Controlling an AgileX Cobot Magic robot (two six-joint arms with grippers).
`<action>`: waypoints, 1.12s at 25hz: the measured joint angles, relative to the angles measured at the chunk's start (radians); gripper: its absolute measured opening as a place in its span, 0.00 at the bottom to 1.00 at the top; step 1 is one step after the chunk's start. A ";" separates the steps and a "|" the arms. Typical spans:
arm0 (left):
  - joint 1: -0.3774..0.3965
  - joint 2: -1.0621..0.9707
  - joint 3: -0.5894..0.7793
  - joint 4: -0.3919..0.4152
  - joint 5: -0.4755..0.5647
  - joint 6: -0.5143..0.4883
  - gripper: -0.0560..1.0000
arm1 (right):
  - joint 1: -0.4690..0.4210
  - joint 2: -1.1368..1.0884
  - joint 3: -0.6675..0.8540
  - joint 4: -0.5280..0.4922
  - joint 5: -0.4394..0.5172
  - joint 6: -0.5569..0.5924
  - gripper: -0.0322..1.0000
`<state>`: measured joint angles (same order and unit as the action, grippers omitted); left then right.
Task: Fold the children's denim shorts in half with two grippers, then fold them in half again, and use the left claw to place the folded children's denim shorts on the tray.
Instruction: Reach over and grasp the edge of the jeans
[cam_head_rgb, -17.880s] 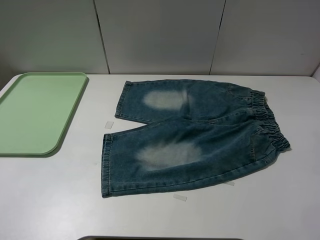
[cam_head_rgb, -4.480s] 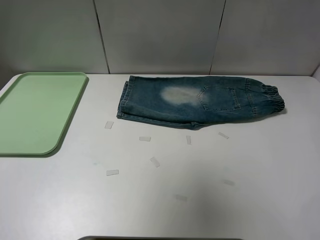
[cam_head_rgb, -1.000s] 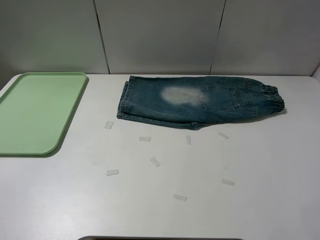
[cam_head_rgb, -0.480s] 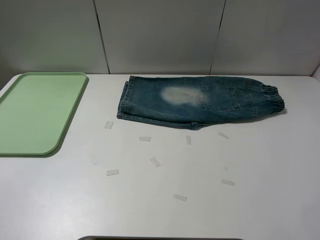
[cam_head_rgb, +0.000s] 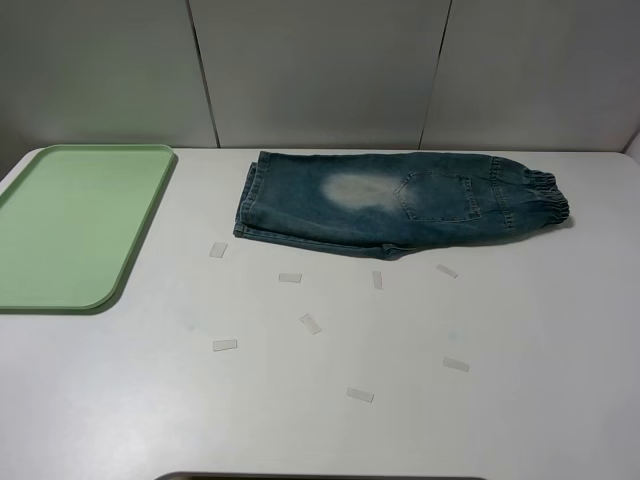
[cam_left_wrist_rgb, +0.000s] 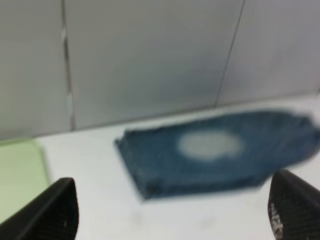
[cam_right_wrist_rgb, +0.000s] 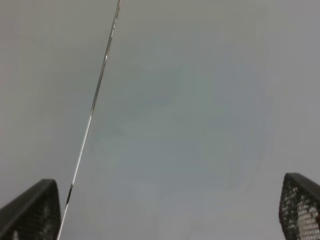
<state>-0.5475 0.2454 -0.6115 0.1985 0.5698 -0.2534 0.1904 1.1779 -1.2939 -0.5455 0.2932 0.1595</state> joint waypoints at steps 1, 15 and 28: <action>0.000 -0.013 0.000 -0.010 0.040 0.060 0.77 | 0.000 0.000 0.000 0.001 0.002 0.000 0.67; 0.000 -0.250 0.072 -0.103 0.352 0.283 0.77 | 0.000 0.000 0.000 0.002 0.012 0.000 0.67; 0.000 -0.251 0.108 -0.105 0.425 0.253 0.77 | 0.000 0.000 0.000 0.016 0.012 0.000 0.67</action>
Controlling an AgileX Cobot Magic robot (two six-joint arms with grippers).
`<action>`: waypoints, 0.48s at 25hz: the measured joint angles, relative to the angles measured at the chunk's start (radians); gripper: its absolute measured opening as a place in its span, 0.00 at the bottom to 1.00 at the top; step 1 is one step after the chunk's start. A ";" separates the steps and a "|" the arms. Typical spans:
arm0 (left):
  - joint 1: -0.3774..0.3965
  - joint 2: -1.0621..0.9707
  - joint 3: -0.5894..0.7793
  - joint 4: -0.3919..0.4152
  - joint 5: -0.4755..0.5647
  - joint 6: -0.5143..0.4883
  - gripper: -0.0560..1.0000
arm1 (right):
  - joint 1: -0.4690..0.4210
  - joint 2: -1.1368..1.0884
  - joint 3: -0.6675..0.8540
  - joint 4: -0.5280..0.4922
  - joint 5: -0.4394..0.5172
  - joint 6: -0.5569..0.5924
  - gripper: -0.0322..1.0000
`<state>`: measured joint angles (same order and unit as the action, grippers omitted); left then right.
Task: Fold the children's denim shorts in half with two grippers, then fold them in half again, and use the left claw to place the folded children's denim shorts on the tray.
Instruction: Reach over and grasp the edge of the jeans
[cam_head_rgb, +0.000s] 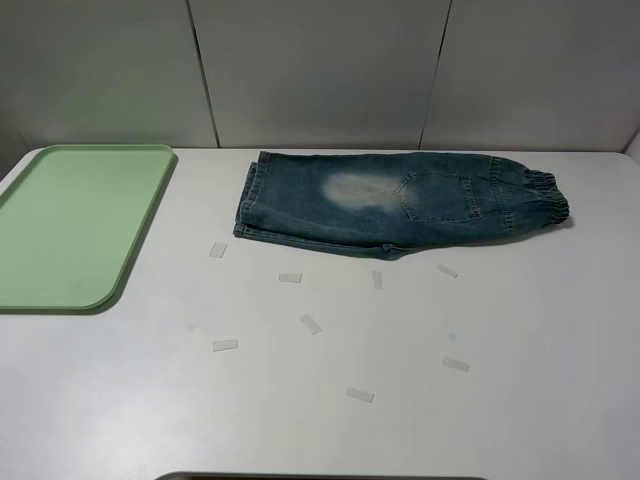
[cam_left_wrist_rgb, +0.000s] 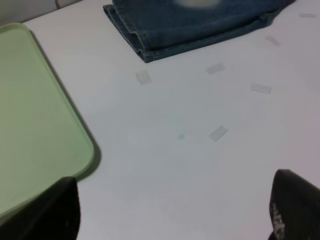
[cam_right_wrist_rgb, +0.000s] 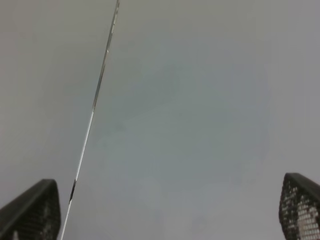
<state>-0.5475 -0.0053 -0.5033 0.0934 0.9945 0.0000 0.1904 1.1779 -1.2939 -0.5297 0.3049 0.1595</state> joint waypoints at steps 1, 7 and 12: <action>0.000 0.000 0.001 0.000 0.011 0.000 0.77 | 0.000 0.000 0.000 0.000 0.000 0.000 0.67; 0.000 0.000 0.027 -0.003 0.060 0.000 0.77 | 0.000 0.000 0.000 0.000 0.000 0.000 0.67; 0.000 0.000 0.027 -0.002 0.060 0.000 0.77 | 0.000 0.000 0.000 0.000 0.000 0.000 0.67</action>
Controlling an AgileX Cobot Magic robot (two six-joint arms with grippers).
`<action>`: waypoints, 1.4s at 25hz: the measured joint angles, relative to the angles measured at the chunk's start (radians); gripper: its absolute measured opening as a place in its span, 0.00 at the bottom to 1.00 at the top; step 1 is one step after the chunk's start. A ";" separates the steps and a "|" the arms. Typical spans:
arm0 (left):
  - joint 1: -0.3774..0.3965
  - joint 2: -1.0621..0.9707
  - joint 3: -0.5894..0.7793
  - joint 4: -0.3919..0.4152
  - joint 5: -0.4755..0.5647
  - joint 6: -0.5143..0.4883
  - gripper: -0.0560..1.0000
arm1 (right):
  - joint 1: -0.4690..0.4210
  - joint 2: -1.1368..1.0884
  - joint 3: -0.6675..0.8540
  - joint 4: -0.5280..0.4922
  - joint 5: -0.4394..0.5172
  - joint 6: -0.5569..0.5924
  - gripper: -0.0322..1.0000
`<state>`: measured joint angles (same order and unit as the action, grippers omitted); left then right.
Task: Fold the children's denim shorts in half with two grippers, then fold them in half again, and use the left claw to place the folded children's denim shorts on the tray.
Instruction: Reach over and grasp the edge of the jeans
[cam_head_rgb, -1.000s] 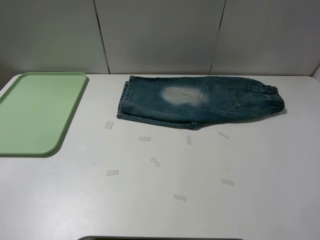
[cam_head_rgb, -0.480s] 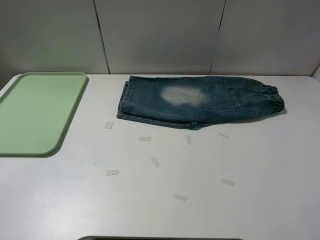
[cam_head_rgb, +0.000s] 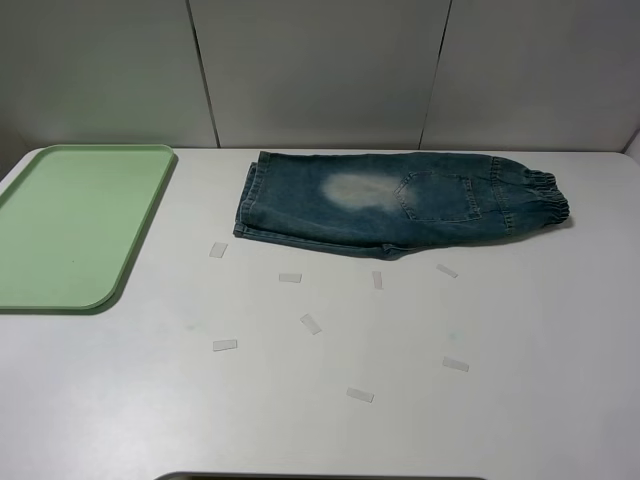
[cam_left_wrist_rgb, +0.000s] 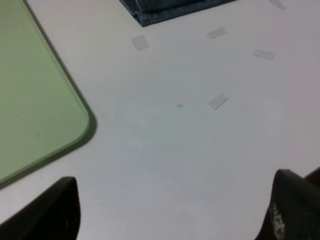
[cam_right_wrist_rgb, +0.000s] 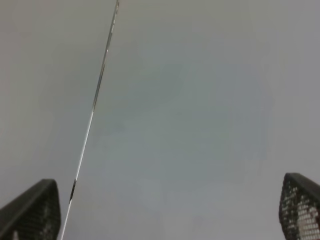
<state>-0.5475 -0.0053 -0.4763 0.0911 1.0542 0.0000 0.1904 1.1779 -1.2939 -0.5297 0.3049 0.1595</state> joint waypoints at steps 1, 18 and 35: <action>0.000 0.000 0.000 0.000 0.000 0.000 0.77 | 0.000 0.000 0.000 0.000 0.000 0.000 0.67; 0.000 0.000 0.000 0.001 0.000 0.000 0.77 | 0.000 0.001 0.000 0.182 -0.147 0.001 0.67; 0.000 0.000 0.000 0.001 0.000 0.000 0.77 | -0.082 0.326 -0.004 0.576 0.023 0.000 0.67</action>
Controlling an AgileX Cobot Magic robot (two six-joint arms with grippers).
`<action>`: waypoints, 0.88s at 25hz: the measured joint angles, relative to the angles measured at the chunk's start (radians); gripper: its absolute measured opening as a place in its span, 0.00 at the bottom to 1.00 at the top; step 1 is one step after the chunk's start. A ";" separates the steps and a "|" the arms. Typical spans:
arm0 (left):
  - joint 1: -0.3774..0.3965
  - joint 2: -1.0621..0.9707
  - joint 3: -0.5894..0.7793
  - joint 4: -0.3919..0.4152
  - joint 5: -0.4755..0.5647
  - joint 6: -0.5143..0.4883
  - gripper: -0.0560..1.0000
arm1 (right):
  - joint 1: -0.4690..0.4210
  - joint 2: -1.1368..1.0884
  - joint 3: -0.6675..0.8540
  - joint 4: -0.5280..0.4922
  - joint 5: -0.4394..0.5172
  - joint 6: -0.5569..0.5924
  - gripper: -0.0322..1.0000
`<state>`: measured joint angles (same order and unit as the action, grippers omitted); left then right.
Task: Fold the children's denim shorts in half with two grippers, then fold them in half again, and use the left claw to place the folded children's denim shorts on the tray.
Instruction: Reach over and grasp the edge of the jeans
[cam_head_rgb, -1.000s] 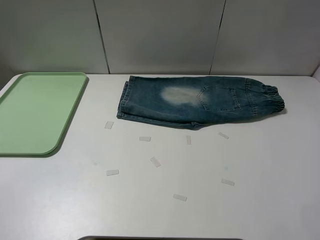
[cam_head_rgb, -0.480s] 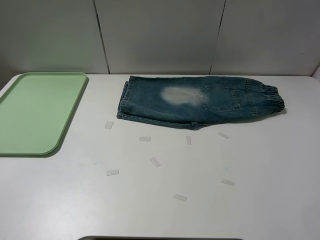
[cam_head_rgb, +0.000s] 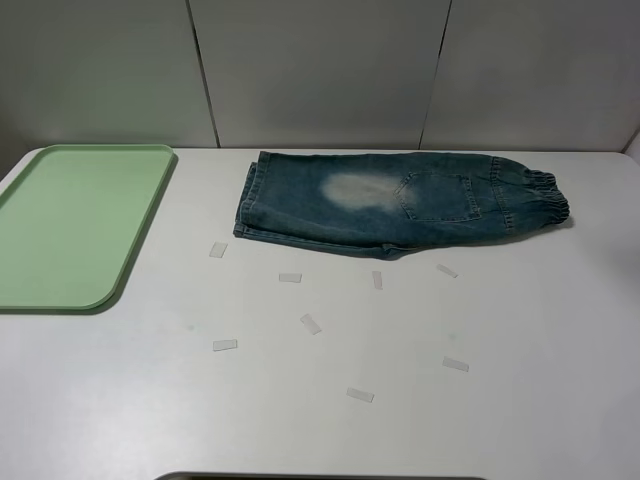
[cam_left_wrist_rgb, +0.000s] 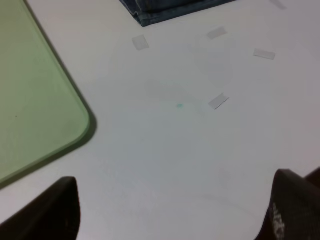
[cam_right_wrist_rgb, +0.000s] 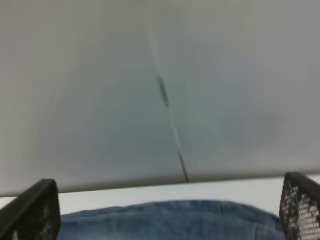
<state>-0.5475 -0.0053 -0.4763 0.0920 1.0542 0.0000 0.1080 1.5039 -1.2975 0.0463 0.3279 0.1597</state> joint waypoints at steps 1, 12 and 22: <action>0.000 0.000 0.000 0.000 0.000 0.000 0.77 | -0.019 0.019 0.000 0.007 -0.001 -0.005 0.67; 0.000 0.000 0.000 0.000 0.000 0.000 0.77 | -0.188 0.244 0.000 0.112 -0.005 -0.206 0.70; 0.000 0.000 0.000 0.000 0.000 0.000 0.77 | -0.293 0.476 -0.108 0.230 0.090 -0.305 0.70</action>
<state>-0.5475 -0.0053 -0.4763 0.0920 1.0542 0.0000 -0.1853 1.9800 -1.4059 0.2760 0.4178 -0.1455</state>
